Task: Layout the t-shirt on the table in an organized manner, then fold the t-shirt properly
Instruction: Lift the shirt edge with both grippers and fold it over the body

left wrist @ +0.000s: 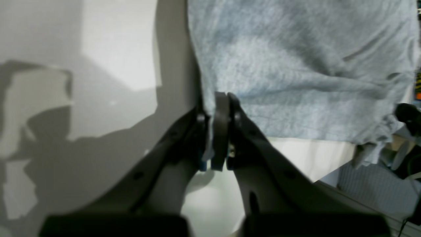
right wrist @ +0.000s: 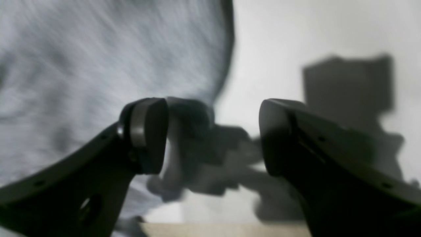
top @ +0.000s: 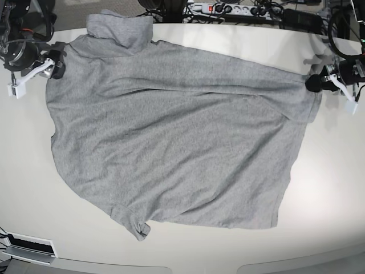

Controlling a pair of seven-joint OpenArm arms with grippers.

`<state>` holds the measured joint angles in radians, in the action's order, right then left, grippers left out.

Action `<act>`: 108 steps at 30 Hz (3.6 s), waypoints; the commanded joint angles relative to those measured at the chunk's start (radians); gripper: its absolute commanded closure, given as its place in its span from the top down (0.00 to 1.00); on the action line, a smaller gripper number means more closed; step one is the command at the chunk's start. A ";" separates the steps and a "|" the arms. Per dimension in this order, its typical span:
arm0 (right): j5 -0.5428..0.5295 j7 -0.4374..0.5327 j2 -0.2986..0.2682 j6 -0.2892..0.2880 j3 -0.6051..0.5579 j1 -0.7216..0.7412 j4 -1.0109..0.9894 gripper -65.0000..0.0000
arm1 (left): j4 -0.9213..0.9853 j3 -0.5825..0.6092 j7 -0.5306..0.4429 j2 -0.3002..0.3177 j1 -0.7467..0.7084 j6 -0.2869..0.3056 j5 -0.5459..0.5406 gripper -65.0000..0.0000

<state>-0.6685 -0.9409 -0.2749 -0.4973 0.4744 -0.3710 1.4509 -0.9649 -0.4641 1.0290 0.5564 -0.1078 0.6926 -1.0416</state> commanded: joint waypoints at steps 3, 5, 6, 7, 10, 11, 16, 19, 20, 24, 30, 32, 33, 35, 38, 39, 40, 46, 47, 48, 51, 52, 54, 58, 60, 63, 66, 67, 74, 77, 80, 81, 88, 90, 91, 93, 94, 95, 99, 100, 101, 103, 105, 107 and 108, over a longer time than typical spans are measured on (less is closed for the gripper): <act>-0.043 -0.030 0.013 -0.031 0.000 -0.006 -0.050 0.69 | -0.009 -0.006 -0.005 0.026 0.011 0.006 -0.026 0.00; -0.098 -0.079 0.014 -0.062 0.000 -0.006 -0.067 0.69 | -0.009 -0.006 -0.004 0.026 0.011 0.006 -0.025 0.00; -0.127 -0.117 0.014 -0.083 0.000 -0.007 -0.069 0.69 | -0.009 -0.006 -0.003 0.026 0.011 0.006 -0.025 0.00; -0.159 -0.154 0.014 -0.105 0.000 -0.012 -0.068 0.69 | -0.009 -0.006 -0.001 0.026 0.011 0.006 -0.026 0.00; -0.259 -0.242 0.014 -0.169 0.000 -0.038 -0.068 0.69 | -0.009 -0.006 -0.001 0.026 0.011 0.006 -0.026 0.00; -0.285 -0.255 0.014 -0.183 0.000 -0.048 -0.068 0.69 | -0.009 -0.006 -0.001 0.026 0.011 0.006 -0.027 0.00; -0.323 -0.257 0.014 -0.201 0.000 -0.064 -0.068 0.69 | -0.009 -0.006 0.006 0.026 0.011 0.006 -0.068 0.00; -0.327 -0.257 0.014 -0.201 0.000 -0.064 -0.068 0.63 | -0.009 -0.006 0.026 0.026 0.011 0.006 -0.071 0.00; -0.327 -0.257 0.014 -0.201 -0.001 -0.064 -0.068 0.57 | -0.009 -0.006 0.028 0.026 0.011 0.006 -0.071 0.00; -0.332 -0.290 0.008 -0.201 0.000 -0.060 -0.063 0.15 | -0.010 -0.006 0.093 0.027 0.012 0.006 -0.164 0.00; -0.591 -0.455 -0.027 -0.201 0.000 -0.042 0.044 0.00 | -0.011 -0.006 0.328 0.067 0.036 0.006 -0.414 0.00; -0.650 -0.455 -0.056 -0.201 0.000 -0.054 0.097 0.00 | -0.011 -0.006 0.367 0.092 0.035 0.006 -0.442 0.00; -0.656 -0.455 -0.072 -0.201 0.000 -0.060 0.120 0.00 | -0.011 -0.006 0.367 0.103 0.036 0.006 -0.442 0.00; -0.654 -0.455 -0.099 -0.201 0.000 -0.067 0.159 0.00 | -0.011 -0.006 0.367 0.127 0.034 0.006 -0.442 0.00; -0.633 -0.455 -0.131 -0.201 0.000 -0.067 0.179 0.00 | -0.012 -0.006 0.367 0.156 0.020 0.006 -0.442 0.00; -0.633 -0.455 -0.144 -0.201 0.000 -0.067 0.179 0.00 | -0.012 -0.006 0.367 0.164 0.013 0.006 -0.442 0.00; -0.633 -0.455 -0.156 -0.201 0.000 -0.067 0.179 0.00 | -0.012 -0.007 0.367 0.171 0.003 0.006 -0.442 0.00; -0.637 -0.455 -0.208 -0.201 0.000 -0.067 0.179 0.00 | -0.013 -0.008 0.367 0.180 -0.064 0.006 -0.442 0.00; -0.637 -0.455 -0.208 -0.201 0.000 -0.067 0.179 0.00 | -0.013 -0.008 0.367 0.180 -0.078 0.006 -0.442 0.00; -0.636 -0.455 -0.208 -0.201 0.000 -0.068 0.179 0.00 | -0.014 -0.008 0.367 0.181 -0.092 0.006 -0.442 0.00; -0.645 -0.455 -0.208 -0.201 0.000 -0.090 0.179 0.00 | -0.037 -0.008 0.367 0.181 -0.137 0.006 -0.442 0.00; -0.644 -0.455 -0.208 -0.201 0.000 -0.101 0.179 0.00 | -0.052 -0.008 0.367 0.180 -0.152 0.006 -0.442 0.00; -0.644 -0.455 -0.208 -0.201 0.000 -0.124 0.179 0.00 | -0.084 -0.008 0.367 0.180 -0.187 0.006 -0.442 0.00; -0.644 -0.455 -0.209 -0.201 0.000 -0.170 0.179 0.00 | -0.164 -0.008 0.367 0.180 -0.264 0.006 -0.442 0.00; -0.644 -0.455 -0.210 -0.201 0.000 -0.191 0.182 0.00 | -0.216 -0.008 0.367 0.181 -0.302 0.006 -0.442 0.00; -0.645 -0.455 -0.214 -0.201 0.000 -0.226 0.221 0.00 | -0.298 -0.009 0.367 0.187 -0.356 -0.006 -0.442 0.00; -0.645 -0.455 -0.221 -0.201 0.000 -0.263 0.295 0.00 | -0.372 -0.010 0.367 0.201 -0.405 -0.004 -0.442 0.00; -0.644 -0.455 -0.223 -0.201 0.000 -0.271 0.322 0.00 | -0.391 -0.010 0.367 0.208 -0.418 0.001 -0.442 0.00; -0.640 -0.455 -0.228 -0.201 0.000 -0.285 0.438 0.00 | -0.416 -0.012 0.367 0.259 -0.426 0.006 -0.442 0.00; -0.639 -0.455 -0.233 -0.201 0.000 -0.260 0.447 0.00 | -0.416 -0.046 0.367 0.278 -0.422 0.006 -0.442 0.00; -0.637 -0.455 -0.233 -0.201 0.000 -0.212 0.447 0.00 | -0.416 -0.089 0.351 0.274 -0.364 0.006 -0.442 0.00; -0.637 -0.455 -0.233 -0.201 0.000 -0.193 0.447 0.00 | -0.416 -0.093 0.351 0.275 -0.338 0.006 -0.442 0.00; -0.640 -0.455 -0.232 -0.201 0.000 -0.098 0.447 0.00 | -0.416 -0.093 0.342 0.274 -0.235 0.006 -0.442 0.00; -0.640 -0.455 -0.232 -0.201 0.000 -0.068 0.447 0.00 | -0.416 -0.093 0.324 0.274 -0.206 0.006 -0.442 0.00; -0.637 -0.455 -0.232 -0.201 0.000 -0.054 0.447 0.00 | -0.416 -0.093 0.314 0.274 -0.188 0.006 -0.442 0.00; -0.612 -0.455 -0.232 -0.201 0.000 -0.034 0.447 0.00 | -0.416 -0.093 0.290 0.265 -0.156 0.006 -0.442 0.00; -0.584 -0.455 -0.231 -0.201 0.000 -0.030 0.446 0.00 | -0.416 -0.093 0.278 0.256 -0.140 0.006 -0.442 0.00; -0.546 -0.450 -0.229 -0.201 0.000 -0.030 0.445 0.00 | -0.416 -0.093 0.267 0.242 -0.127 0.006 -0.442 0.00; -0.417 -0.348 -0.219 -0.201 -0.003 -0.030 0.445 0.00 | -0.416 -0.093 0.204 0.187 -0.087 0.006 -0.341 0.00; -0.396 -0.314 -0.219 -0.201 -0.003 -0.030 0.445 0.00 | -0.416 -0.092 0.191 0.174 -0.078 0.006 -0.327 0.00; -0.366 -0.282 -0.219 -0.201 -0.003 -0.030 0.445 0.00 | -0.416 -0.092 0.176 0.163 -0.074 0.006 -0.307 0.00; -0.303 -0.225 -0.219 -0.201 -0.003 -0.031 0.445 0.00 | -0.416 -0.092 0.156 0.143 -0.071 0.006 -0.276 0.00; -0.245 -0.182 -0.219 -0.201 -0.003 -0.030 0.445 0.00 | -0.416 -0.092 0.143 0.126 -0.071 0.006 -0.236 0.00; -0.219 -0.142 -0.219 -0.201 -0.003 -0.030 0.445 0.00 | -0.416 -0.092 0.125 0.113 -0.071 0.006 -0.203 0.00; -0.217 -0.130 -0.219 -0.201 -0.003 -0.030 0.445 0.00 | -0.416 -0.092 0.107 0.108 -0.071 0.006 -0.188 0.00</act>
<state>-0.8780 -1.0931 -0.4736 -0.6926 0.4625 -0.4065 1.8828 -1.3678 -0.5446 1.1637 0.6338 -0.1905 0.6930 -1.2068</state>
